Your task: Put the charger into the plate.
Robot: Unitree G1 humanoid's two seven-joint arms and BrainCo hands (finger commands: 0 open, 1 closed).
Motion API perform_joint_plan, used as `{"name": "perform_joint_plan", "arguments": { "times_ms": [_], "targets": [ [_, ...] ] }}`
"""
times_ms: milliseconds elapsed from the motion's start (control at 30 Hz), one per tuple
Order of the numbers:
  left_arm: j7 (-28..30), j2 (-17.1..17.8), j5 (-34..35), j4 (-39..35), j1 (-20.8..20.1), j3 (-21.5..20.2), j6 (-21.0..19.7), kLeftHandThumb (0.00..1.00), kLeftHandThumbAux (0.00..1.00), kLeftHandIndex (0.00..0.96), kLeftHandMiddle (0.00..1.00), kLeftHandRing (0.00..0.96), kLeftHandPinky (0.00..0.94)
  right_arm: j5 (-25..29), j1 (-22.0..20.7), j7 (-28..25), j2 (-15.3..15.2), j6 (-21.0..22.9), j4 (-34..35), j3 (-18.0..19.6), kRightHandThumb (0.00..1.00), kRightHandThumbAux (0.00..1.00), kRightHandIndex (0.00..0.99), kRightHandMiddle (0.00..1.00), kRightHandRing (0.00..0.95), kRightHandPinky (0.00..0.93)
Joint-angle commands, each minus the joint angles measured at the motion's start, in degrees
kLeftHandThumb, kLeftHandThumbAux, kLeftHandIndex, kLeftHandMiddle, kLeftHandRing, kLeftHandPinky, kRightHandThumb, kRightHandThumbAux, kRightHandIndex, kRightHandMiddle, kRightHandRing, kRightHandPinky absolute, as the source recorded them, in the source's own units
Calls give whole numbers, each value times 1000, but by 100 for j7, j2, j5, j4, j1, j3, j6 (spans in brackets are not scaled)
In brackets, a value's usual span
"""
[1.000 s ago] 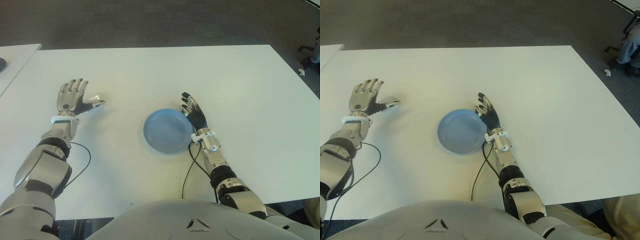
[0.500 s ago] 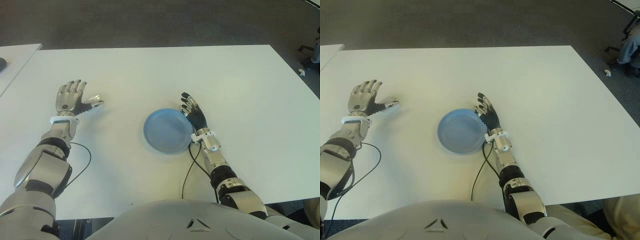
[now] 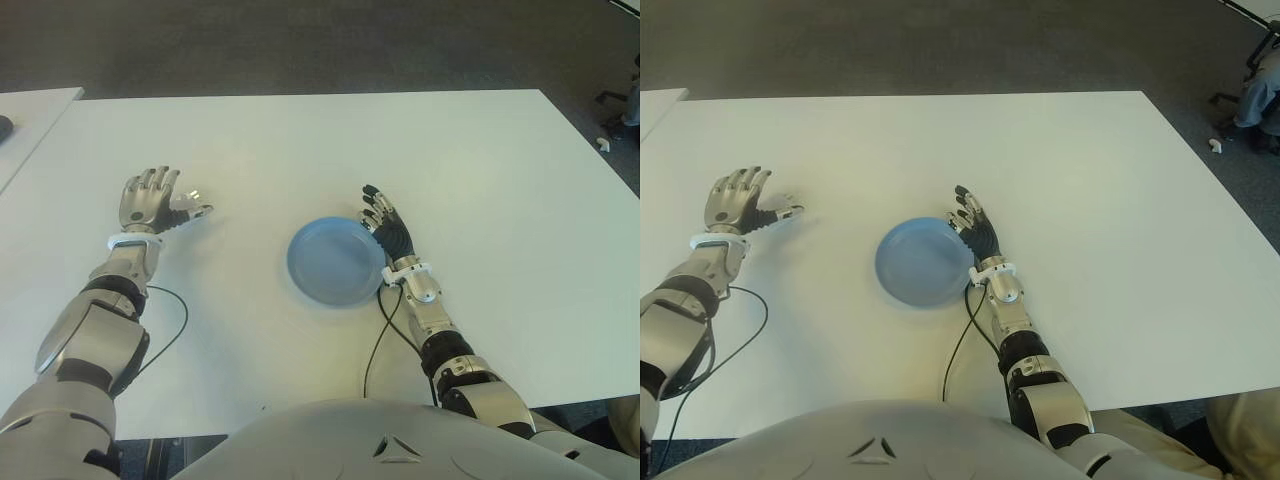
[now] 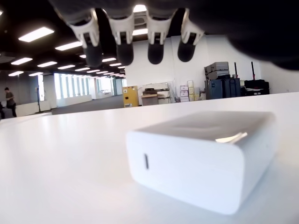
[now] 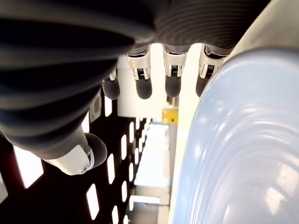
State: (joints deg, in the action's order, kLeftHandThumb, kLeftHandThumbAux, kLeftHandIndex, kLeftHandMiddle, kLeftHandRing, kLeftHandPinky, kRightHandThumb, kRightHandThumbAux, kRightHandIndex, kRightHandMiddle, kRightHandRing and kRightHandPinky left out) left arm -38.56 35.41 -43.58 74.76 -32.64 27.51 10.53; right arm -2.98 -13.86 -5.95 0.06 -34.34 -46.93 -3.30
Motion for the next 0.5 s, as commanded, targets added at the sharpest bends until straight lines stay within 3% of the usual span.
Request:
{"name": "perform_joint_plan", "arguments": {
  "times_ms": [33,500],
  "targets": [
    [398,-251,140,132,19,-31,-28,270,148,0,0,0,0,-51,1343,-32,-120,803,-1292,29,132,621,16,42,45,86],
    [750,-362,128,110,148,71,36,265,150,0,0,0,0,-88,1352,18,-118,791,-1269,3,116,641,15,42,47,91]
  ]
}}
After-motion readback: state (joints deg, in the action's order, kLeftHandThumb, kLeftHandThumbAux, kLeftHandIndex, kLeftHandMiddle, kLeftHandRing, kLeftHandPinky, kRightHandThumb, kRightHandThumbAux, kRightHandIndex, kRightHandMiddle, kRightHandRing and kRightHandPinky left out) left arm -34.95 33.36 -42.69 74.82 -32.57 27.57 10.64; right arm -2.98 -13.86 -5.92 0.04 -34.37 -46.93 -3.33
